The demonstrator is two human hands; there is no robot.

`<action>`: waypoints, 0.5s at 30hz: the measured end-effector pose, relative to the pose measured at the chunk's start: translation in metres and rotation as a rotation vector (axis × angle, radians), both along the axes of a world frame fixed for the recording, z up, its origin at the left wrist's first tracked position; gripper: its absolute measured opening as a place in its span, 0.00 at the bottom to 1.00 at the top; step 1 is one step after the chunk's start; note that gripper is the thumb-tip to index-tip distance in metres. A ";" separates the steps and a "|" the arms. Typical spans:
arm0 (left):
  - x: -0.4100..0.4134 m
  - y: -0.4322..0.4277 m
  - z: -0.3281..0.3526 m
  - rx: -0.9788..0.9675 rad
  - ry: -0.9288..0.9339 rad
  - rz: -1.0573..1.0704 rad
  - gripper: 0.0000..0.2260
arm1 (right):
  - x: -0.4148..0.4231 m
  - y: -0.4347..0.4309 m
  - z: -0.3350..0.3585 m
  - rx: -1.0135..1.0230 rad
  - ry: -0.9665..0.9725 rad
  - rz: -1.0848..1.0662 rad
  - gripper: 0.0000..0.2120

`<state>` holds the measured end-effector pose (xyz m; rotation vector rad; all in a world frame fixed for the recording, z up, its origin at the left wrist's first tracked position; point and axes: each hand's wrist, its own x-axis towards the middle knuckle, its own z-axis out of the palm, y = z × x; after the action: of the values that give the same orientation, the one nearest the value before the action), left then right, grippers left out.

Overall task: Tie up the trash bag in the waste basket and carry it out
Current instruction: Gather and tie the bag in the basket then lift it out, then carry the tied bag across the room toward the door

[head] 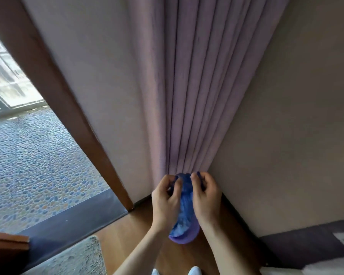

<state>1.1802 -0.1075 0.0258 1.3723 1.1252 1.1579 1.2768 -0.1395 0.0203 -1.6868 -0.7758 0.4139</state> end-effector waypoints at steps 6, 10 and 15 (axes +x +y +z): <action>-0.025 -0.007 0.008 0.042 0.035 0.148 0.09 | -0.021 0.005 0.009 0.019 0.022 0.139 0.11; -0.036 -0.008 0.007 0.019 0.030 0.298 0.10 | -0.031 0.019 0.007 0.021 0.045 0.272 0.09; -0.051 -0.019 0.007 0.009 0.043 0.515 0.09 | -0.044 0.035 0.007 0.022 0.026 0.525 0.08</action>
<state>1.1291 -0.1265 0.0323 1.1469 1.5623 1.4983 1.2332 -0.1041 0.0276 -1.4395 -1.2007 0.7828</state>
